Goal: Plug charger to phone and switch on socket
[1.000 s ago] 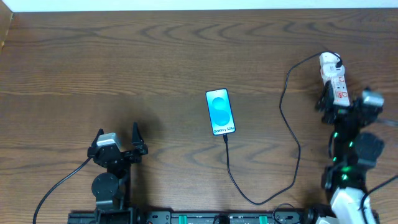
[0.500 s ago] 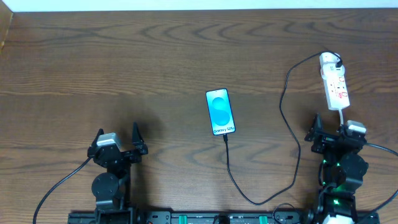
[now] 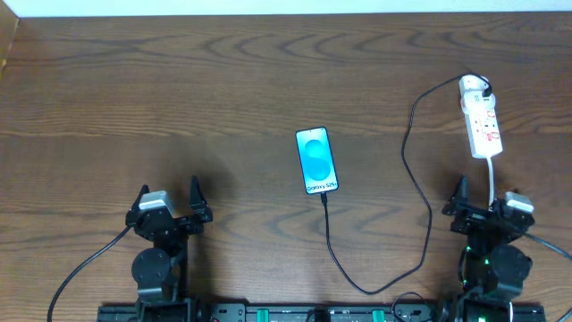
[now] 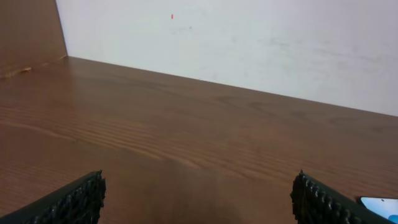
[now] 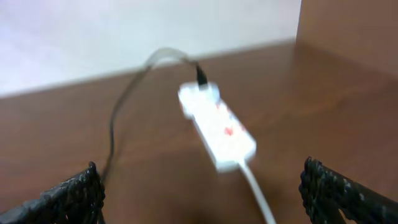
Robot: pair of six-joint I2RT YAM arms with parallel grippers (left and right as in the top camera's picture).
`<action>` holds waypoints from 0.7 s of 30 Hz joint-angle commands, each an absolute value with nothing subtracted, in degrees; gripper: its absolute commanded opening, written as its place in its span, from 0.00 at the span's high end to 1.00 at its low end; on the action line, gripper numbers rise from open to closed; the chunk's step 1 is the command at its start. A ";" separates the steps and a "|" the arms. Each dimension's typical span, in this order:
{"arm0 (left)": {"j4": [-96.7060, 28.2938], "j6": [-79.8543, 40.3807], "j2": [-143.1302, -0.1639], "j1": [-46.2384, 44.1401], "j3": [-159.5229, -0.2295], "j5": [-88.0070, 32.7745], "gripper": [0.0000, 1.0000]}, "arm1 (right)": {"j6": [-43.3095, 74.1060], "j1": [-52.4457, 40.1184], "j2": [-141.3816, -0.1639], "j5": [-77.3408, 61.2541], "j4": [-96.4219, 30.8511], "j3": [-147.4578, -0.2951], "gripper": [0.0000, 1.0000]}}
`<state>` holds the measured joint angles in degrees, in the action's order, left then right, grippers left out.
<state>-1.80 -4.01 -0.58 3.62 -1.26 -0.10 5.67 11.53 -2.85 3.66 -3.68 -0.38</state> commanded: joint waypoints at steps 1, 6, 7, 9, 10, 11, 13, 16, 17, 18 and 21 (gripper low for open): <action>-4.21 -3.22 -0.23 3.84 -0.23 0.47 0.05 | 3.57 11.20 -0.30 3.97 -4.08 -0.30 0.01; -4.21 -3.25 -0.23 3.84 -0.23 0.47 0.05 | 3.60 11.18 -0.27 2.94 -4.10 -0.30 0.01; -4.21 -3.22 -0.23 3.84 -0.23 0.47 0.05 | 3.60 11.18 -0.27 2.85 -4.12 -0.30 0.01; -4.21 -3.25 -0.23 3.84 -0.23 0.47 0.05 | 3.57 11.18 -0.27 2.87 -4.10 -0.30 0.01; -4.21 -3.25 -0.23 3.84 -0.23 0.47 0.05 | 3.57 11.18 -0.27 2.87 -4.10 -0.30 0.01; -4.21 -3.25 -0.23 3.84 -0.23 0.47 0.05 | 3.49 11.18 -0.27 2.94 -4.10 -0.30 0.01; -4.21 -3.25 -0.23 3.84 -0.23 0.47 0.05 | 2.33 11.18 -0.27 2.87 -4.10 -0.30 0.01; -4.21 -3.25 -0.23 3.84 -0.23 0.47 0.05 | 1.08 11.18 -0.27 2.81 -4.10 -0.30 0.01; -4.21 -3.22 -0.23 3.84 -0.23 0.47 0.05 | 0.56 11.18 -0.30 2.79 -4.12 -0.30 0.01; -4.21 -3.25 -0.23 3.84 -0.23 0.47 0.05 | 0.27 11.18 -0.38 2.81 -4.12 -0.30 0.01; -4.21 -3.25 -0.23 3.84 -0.23 0.47 0.05 | 0.34 11.18 -0.80 2.85 -4.10 -0.30 0.01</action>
